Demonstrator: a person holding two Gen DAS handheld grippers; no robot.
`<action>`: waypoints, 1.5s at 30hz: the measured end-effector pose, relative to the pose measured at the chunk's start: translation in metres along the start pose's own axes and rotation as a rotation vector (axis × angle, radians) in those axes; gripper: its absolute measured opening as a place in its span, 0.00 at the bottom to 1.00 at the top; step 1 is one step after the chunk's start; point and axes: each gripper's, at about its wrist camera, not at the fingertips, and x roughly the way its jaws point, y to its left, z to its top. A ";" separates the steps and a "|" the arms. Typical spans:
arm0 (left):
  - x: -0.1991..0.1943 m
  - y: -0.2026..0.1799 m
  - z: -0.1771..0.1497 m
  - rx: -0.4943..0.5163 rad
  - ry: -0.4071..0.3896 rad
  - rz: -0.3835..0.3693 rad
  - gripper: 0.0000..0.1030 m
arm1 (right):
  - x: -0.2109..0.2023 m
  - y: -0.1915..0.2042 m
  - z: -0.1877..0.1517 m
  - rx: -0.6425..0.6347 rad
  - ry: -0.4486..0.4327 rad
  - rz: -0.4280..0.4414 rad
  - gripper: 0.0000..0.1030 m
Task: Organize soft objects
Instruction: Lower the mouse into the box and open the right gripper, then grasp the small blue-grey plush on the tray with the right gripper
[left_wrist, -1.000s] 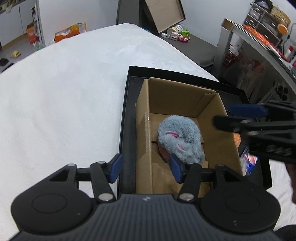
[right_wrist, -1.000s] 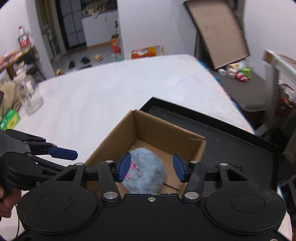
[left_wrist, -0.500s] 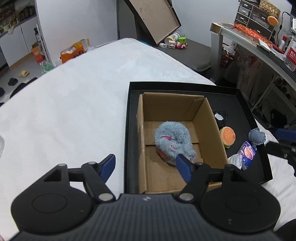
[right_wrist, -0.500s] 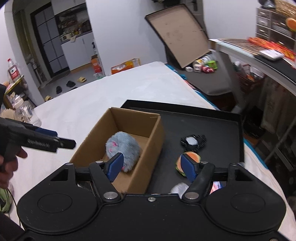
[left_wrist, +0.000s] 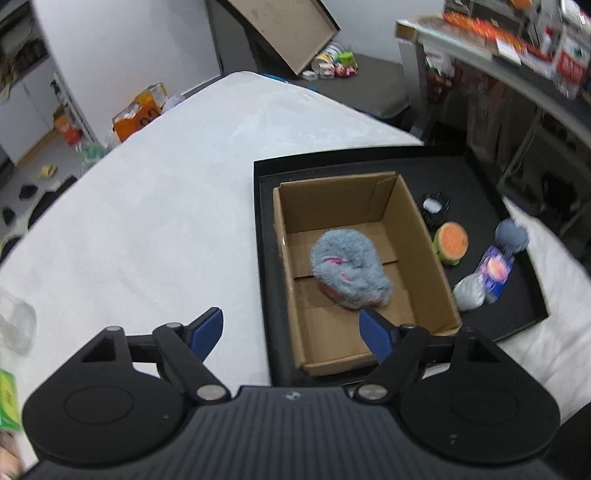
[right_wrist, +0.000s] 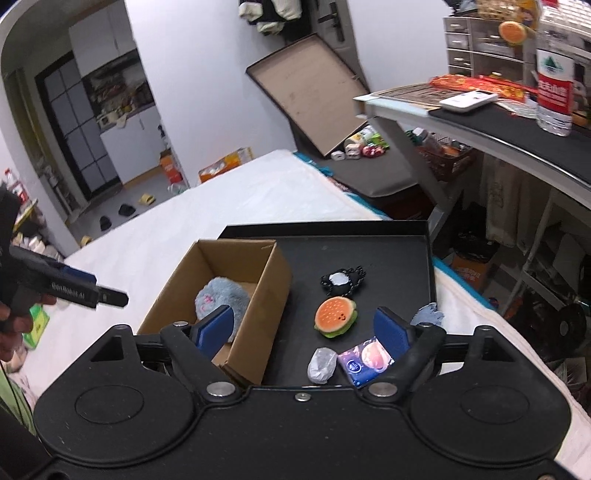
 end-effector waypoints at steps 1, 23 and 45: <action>0.001 -0.002 0.001 0.023 0.006 0.014 0.77 | 0.000 -0.002 -0.002 0.007 -0.007 0.003 0.81; 0.052 -0.009 0.014 0.097 0.055 -0.025 0.79 | 0.052 -0.060 -0.038 0.114 0.073 -0.162 0.80; 0.097 -0.017 0.019 0.136 0.079 -0.039 0.76 | 0.117 -0.091 -0.037 0.172 0.158 -0.228 0.63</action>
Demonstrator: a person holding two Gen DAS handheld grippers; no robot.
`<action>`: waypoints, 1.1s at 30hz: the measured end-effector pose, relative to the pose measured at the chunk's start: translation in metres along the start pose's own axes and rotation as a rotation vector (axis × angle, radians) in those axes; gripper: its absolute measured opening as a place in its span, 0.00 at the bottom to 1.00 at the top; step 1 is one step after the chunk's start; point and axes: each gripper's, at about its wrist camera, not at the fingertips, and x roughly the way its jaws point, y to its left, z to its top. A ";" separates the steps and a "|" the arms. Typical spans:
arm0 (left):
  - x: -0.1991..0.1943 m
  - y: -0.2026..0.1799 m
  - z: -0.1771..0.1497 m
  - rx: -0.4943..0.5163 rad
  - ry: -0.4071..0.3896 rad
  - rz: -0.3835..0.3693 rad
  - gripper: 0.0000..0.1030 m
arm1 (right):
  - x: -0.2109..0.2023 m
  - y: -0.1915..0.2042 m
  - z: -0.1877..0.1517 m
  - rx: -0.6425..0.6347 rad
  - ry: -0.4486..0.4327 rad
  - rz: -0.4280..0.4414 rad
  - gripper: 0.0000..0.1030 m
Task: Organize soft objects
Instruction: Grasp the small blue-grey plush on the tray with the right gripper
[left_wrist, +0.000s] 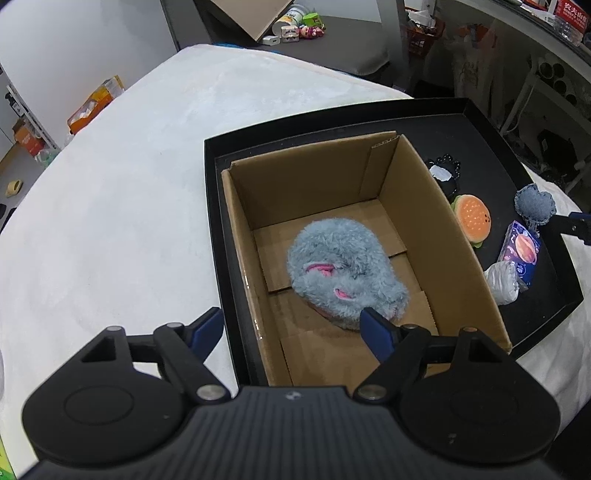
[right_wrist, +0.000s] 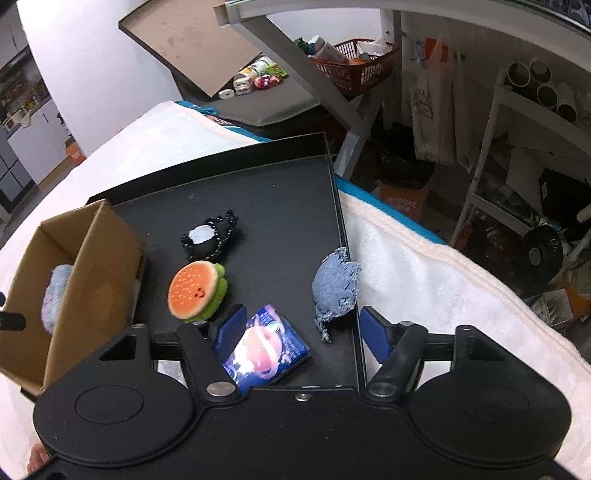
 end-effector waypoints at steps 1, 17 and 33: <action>0.002 0.001 0.000 -0.001 0.004 -0.002 0.76 | 0.003 -0.001 0.001 0.002 0.003 -0.004 0.61; 0.027 0.012 0.000 -0.048 0.031 -0.032 0.41 | 0.028 -0.011 0.013 0.038 0.032 -0.134 0.00; 0.023 0.022 -0.008 -0.071 -0.010 -0.070 0.42 | 0.027 0.007 0.026 0.007 0.024 -0.171 0.39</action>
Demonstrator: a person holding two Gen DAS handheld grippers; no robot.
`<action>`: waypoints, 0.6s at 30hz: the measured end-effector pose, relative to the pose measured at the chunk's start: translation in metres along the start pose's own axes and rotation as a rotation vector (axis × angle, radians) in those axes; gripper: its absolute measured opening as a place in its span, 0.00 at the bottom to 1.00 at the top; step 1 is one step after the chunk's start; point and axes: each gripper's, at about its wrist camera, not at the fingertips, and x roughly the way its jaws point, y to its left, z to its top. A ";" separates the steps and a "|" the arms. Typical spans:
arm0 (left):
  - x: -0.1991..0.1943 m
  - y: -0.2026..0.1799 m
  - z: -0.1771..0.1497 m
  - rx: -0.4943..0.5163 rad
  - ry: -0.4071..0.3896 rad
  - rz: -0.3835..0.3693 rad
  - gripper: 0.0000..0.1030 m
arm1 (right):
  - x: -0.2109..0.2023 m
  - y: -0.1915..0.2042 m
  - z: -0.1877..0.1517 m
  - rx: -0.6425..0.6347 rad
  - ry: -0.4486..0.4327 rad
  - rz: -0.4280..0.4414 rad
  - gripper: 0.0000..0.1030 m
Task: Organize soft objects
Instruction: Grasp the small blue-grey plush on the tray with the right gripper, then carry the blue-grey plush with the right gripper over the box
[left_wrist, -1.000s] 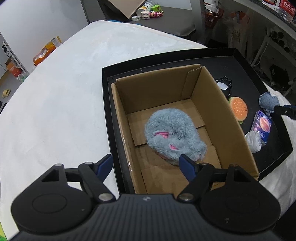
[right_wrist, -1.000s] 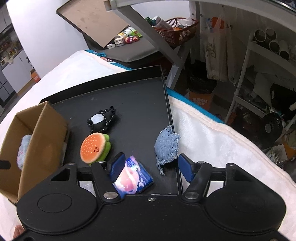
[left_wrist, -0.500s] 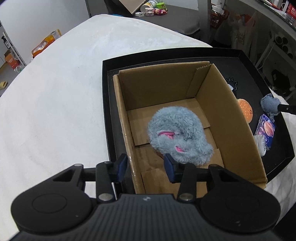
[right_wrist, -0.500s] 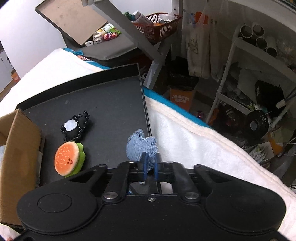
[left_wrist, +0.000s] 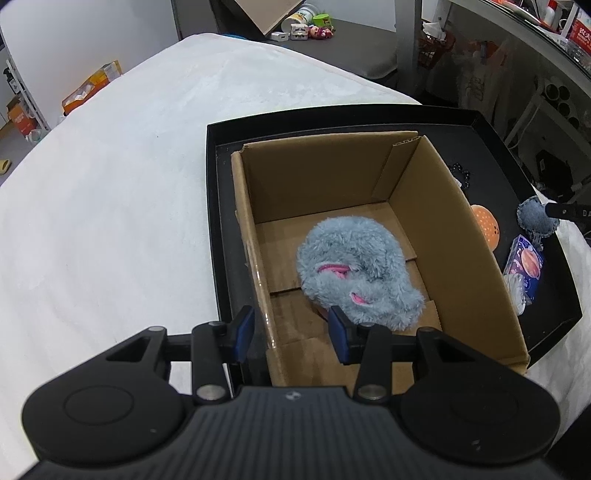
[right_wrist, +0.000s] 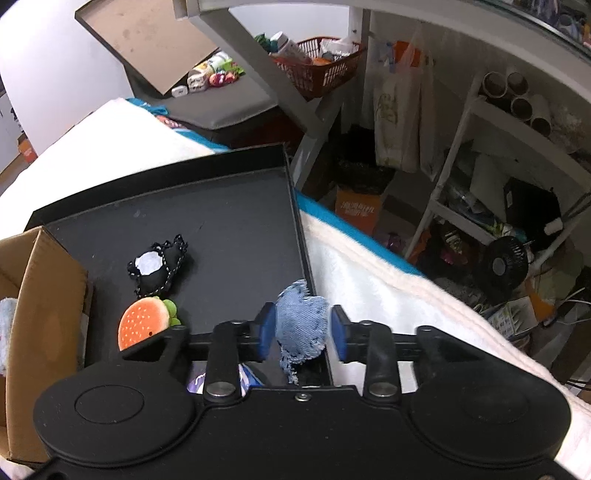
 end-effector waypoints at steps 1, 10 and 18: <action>0.000 -0.001 0.000 0.001 0.000 0.002 0.42 | 0.002 0.001 0.000 -0.005 0.003 -0.006 0.47; 0.000 -0.004 0.003 -0.014 0.011 0.011 0.42 | 0.016 -0.002 -0.004 -0.013 0.036 -0.018 0.19; -0.002 0.000 0.004 -0.022 0.000 0.002 0.43 | -0.008 0.006 0.000 -0.019 0.004 -0.049 0.16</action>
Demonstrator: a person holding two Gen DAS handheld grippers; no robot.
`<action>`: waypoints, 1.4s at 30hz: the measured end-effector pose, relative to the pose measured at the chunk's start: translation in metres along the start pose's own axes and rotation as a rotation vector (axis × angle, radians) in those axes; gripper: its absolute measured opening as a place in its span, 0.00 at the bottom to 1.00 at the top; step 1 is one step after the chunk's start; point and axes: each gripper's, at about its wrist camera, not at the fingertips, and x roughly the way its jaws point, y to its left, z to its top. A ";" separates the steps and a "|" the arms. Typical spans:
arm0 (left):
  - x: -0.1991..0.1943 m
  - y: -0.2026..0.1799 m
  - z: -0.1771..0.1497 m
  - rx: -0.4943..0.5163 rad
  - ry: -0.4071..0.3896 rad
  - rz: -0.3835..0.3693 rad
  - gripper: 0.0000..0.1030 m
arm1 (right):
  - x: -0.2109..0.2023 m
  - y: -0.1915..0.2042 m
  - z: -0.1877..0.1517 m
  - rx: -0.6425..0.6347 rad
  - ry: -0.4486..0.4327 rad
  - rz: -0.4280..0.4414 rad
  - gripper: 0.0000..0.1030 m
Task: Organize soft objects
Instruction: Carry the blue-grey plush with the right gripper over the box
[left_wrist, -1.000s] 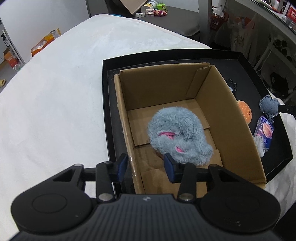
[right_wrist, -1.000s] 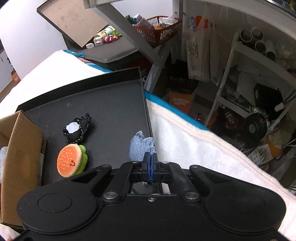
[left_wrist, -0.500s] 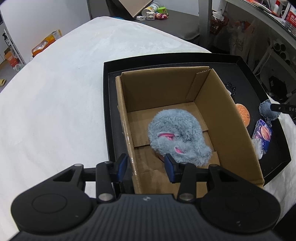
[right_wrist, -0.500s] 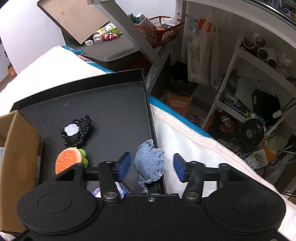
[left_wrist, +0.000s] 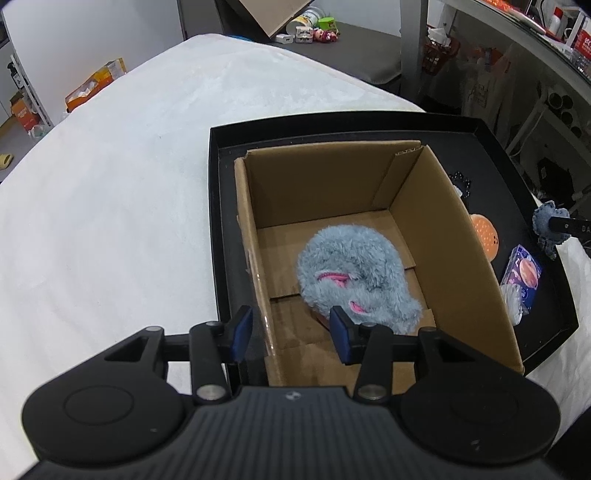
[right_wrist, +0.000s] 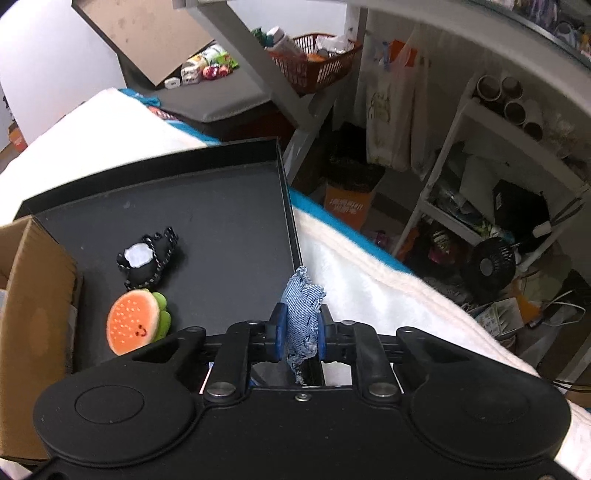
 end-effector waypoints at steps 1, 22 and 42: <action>0.000 0.001 0.000 -0.001 -0.005 -0.003 0.43 | -0.004 0.001 0.001 -0.002 -0.003 0.002 0.16; -0.009 0.024 -0.015 -0.038 -0.075 -0.028 0.43 | -0.074 0.048 0.026 -0.099 -0.128 0.073 0.16; -0.008 0.027 -0.029 -0.056 -0.129 -0.075 0.41 | -0.112 0.137 0.040 -0.259 -0.152 0.192 0.17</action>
